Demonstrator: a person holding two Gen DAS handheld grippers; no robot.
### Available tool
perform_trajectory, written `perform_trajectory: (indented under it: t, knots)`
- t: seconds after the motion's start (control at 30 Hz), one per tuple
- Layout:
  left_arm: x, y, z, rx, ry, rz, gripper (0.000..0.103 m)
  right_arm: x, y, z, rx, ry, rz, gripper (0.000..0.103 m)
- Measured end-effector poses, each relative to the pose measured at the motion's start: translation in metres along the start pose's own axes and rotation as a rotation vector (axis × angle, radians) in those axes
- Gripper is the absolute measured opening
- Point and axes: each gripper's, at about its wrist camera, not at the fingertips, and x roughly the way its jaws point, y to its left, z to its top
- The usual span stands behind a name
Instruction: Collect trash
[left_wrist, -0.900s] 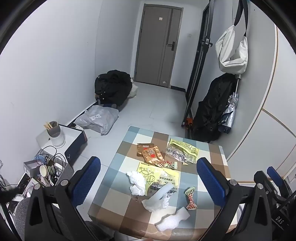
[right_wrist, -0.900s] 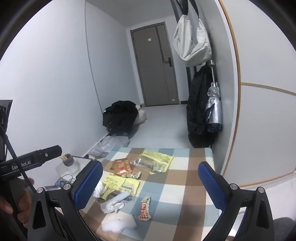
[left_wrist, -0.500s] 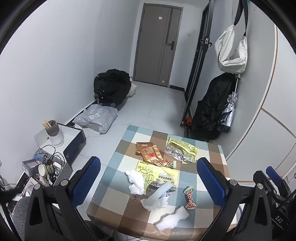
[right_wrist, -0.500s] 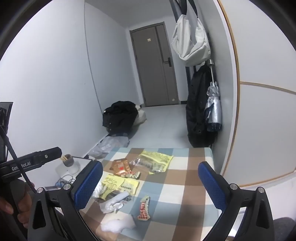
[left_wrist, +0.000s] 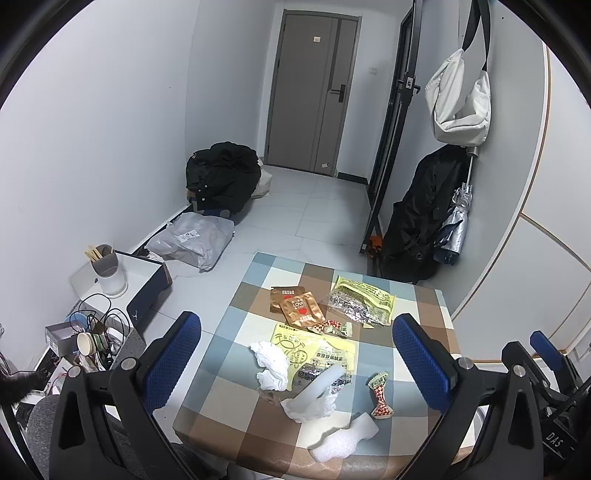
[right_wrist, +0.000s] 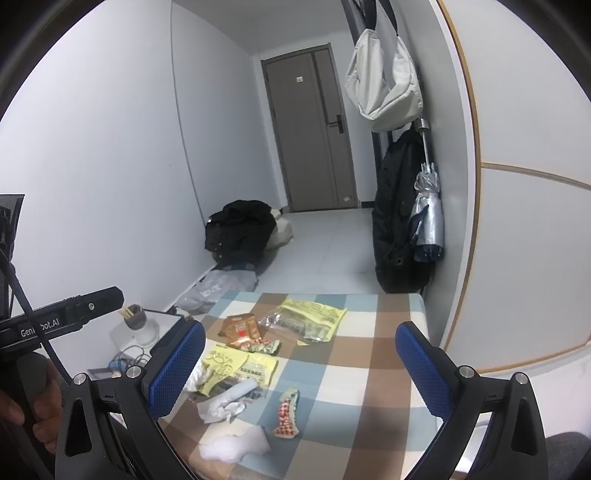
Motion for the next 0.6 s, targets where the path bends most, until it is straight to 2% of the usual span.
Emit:
perform_trajectory:
  t: [0.6]
  knots:
    - [0.0004, -0.0063, -0.0005, 0.004, 0.002, -0.006, 0.102, 0.0008, -0.0015, -0.0008, 0.002, 0.003, -0.001, 0.103]
